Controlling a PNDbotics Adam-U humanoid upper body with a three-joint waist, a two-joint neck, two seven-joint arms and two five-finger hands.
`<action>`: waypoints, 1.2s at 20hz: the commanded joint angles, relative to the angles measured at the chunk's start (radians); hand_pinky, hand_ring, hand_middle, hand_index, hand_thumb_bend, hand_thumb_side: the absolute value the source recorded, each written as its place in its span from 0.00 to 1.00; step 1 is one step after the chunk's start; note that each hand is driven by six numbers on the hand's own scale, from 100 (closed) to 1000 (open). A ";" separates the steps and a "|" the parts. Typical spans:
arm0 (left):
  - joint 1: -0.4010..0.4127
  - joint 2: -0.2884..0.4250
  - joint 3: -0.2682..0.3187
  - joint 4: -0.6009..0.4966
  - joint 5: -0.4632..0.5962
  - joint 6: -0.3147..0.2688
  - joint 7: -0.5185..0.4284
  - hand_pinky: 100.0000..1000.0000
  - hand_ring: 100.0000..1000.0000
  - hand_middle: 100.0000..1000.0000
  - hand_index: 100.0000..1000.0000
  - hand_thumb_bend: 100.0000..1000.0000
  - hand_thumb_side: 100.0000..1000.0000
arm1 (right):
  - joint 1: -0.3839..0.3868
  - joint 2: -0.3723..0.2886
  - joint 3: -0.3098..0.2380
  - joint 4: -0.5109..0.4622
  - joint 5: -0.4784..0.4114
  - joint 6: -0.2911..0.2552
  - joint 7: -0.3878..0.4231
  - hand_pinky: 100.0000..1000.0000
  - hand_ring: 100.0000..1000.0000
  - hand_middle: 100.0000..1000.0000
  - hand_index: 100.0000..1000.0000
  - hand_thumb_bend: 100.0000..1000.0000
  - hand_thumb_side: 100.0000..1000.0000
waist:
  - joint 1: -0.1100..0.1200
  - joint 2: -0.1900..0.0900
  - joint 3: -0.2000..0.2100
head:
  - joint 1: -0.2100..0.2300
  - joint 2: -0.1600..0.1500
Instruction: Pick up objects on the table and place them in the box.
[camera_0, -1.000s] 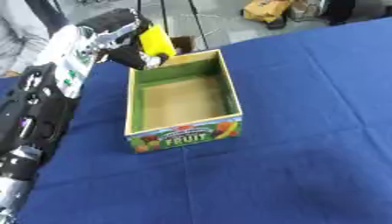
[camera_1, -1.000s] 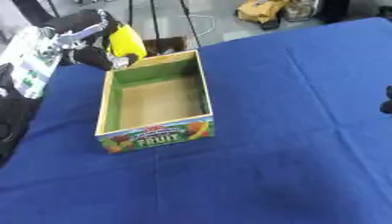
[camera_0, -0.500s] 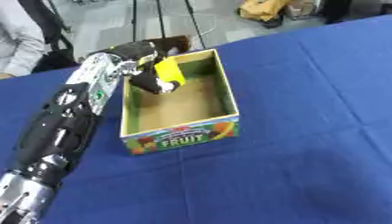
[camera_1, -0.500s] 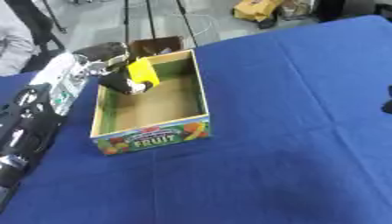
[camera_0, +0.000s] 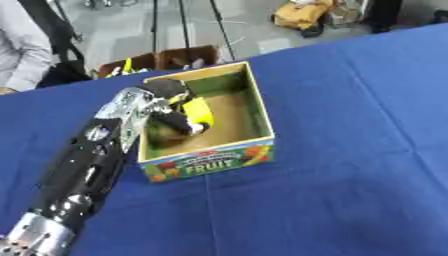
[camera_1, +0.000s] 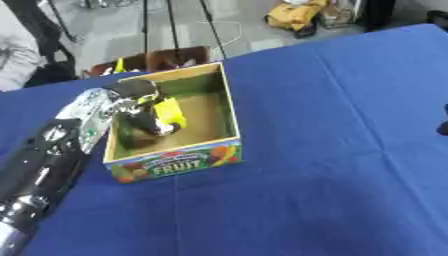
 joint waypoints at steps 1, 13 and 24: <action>-0.017 0.011 -0.002 -0.007 -0.047 0.016 -0.024 0.38 0.56 0.59 0.80 0.00 0.71 | -0.009 -0.008 0.001 -0.015 -0.012 -0.004 0.002 0.60 0.76 0.46 0.62 0.00 0.56 | -0.011 -0.015 0.001 | 0.004 -0.008; -0.020 0.035 0.016 -0.101 -0.057 0.029 -0.039 0.58 0.77 0.84 0.99 1.00 0.78 | -0.002 -0.007 0.001 -0.015 -0.009 0.001 0.004 0.60 0.76 0.46 0.62 0.00 0.56 | -0.010 -0.022 0.009 | -0.003 0.002; 0.028 0.136 0.085 -0.344 0.378 0.097 0.281 0.24 0.52 0.53 0.72 0.53 0.95 | 0.011 -0.007 -0.009 -0.015 -0.003 0.007 -0.005 0.60 0.76 0.46 0.62 0.00 0.55 | -0.012 -0.034 0.036 | -0.040 0.016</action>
